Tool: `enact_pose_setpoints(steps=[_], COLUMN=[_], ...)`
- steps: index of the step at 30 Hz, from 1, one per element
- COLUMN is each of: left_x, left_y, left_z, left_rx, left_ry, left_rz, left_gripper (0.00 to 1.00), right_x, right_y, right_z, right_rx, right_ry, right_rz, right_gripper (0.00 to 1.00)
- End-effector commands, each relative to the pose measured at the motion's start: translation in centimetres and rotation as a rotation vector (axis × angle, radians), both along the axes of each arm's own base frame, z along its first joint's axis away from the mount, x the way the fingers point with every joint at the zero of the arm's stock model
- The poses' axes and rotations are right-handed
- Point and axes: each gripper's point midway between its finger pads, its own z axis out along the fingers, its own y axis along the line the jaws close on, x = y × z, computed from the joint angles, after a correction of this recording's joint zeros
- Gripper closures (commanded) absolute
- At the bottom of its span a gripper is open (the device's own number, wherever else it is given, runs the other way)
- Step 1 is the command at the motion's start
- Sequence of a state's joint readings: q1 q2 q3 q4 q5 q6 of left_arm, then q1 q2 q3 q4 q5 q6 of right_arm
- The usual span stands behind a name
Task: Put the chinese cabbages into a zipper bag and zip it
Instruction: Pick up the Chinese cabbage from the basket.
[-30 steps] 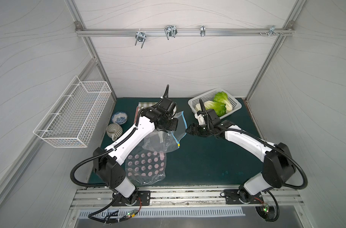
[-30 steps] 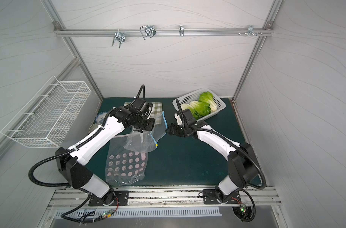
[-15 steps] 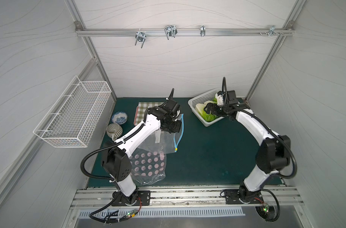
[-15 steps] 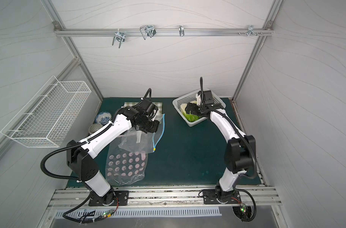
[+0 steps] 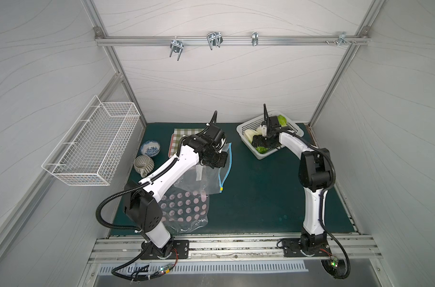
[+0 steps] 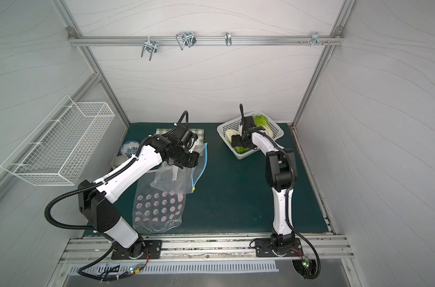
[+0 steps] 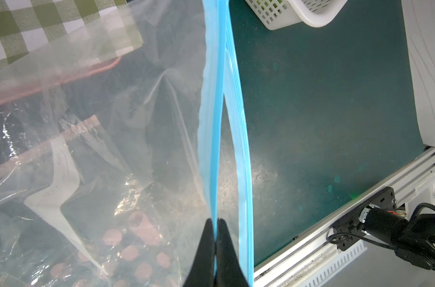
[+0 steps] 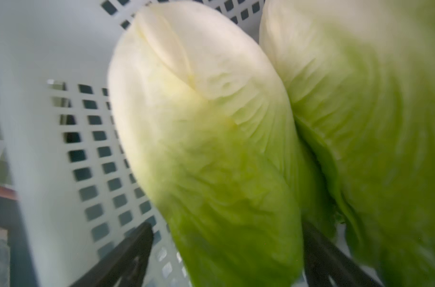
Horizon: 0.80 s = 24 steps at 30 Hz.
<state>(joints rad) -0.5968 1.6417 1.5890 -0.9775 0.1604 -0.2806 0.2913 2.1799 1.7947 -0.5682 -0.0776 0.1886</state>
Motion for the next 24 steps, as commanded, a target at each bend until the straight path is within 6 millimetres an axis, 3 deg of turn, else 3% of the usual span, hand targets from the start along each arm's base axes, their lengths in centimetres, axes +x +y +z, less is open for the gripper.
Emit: enact_pose_setpoints(steps=[1, 3, 6, 9, 14, 18, 24], left_x=[-0.3, -0.3, -0.3, 0.0, 0.1, 0.0, 0.1], left_y=[-0.1, 0.0, 0.2, 0.9, 1.4, 1.2, 0.9], left_z=[1.9, 2.1, 2.3, 3.0, 4.4, 4.3, 3.9], left_rx=[-0.037, -0.036, -0.030, -0.028, -0.065, -0.076, -0.088], left_ry=[-0.046, -0.053, -0.064, -0.085, -0.118, -0.105, -0.093], left_rz=[-0.021, -0.023, -0.022, -0.003, 0.020, 0.017, 0.019], left_gripper=[1.00, 1.00, 1.00, 1.00, 1.00, 1.00, 1.00], right_x=[-1.3, -1.1, -1.1, -1.6, -3.3, -4.6, -6.2], right_y=[-0.3, -0.1, 0.2, 0.1, 0.3, 0.5, 0.6], right_z=[-1.6, 0.5, 5.2, 8.5, 12.3, 15.1, 15.7], right_rx=[-0.006, 0.039, 0.091, 0.121, 0.201, 0.291, 0.343], right_ry=[0.075, 0.030, -0.085, -0.142, -0.185, -0.205, -0.179], right_rz=[-0.020, -0.025, -0.017, -0.019, -0.026, -0.022, -0.024], right_gripper=[0.21, 0.29, 0.55, 0.71, 0.78, 0.80, 0.82])
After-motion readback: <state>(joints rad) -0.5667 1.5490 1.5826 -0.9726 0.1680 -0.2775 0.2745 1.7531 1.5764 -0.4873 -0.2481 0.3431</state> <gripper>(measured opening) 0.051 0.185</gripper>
